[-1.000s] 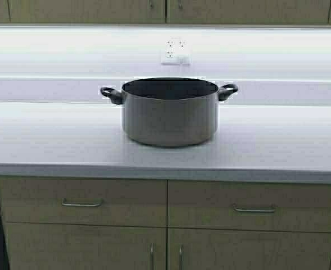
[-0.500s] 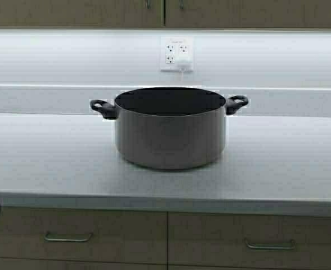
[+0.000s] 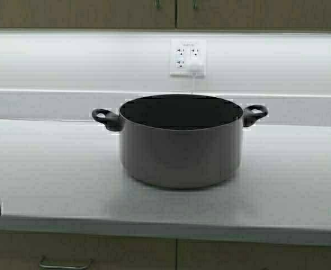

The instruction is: Open the cabinet, put the pot inside, then close it

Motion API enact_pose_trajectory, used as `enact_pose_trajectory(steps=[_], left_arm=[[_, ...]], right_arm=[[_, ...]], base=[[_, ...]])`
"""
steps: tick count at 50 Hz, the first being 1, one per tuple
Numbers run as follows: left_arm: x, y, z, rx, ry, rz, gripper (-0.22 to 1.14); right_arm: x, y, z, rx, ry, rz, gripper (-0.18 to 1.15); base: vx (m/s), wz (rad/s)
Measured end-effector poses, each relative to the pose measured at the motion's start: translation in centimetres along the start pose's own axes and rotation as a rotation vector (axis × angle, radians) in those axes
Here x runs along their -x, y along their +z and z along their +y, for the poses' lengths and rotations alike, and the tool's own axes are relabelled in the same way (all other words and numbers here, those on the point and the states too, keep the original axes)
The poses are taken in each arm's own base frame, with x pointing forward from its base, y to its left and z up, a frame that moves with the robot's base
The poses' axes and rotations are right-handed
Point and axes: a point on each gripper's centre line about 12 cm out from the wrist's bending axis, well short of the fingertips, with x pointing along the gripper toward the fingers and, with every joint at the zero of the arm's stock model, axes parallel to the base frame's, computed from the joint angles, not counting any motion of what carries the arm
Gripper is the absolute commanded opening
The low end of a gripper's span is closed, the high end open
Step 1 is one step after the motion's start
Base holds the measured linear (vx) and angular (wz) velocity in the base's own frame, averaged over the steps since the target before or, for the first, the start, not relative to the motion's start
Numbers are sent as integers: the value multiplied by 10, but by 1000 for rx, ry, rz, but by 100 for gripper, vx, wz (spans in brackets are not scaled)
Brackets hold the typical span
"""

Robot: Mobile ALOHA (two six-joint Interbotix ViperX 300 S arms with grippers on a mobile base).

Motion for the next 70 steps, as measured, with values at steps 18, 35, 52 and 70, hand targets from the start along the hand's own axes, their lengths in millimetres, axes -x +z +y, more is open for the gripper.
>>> enact_pose_trajectory(steps=[18,35,52,70], left_arm=[[7,1,-73,15,-355,103,101],[-52,-7,-154,-4,-543,80,101],[-108,-11,-226,2,-513,-71,101],[-166,-12,-253,94,-291,-174,101]], right_arm=[[-2,20,87,17,383,-14,100],[-60,36,150,27,499,-70,100],[-120,53,196,51,403,-172,100],[-160,46,232,25,-45,-163,100]], base=[[6,1],[0,0],[0,0],[0,0]])
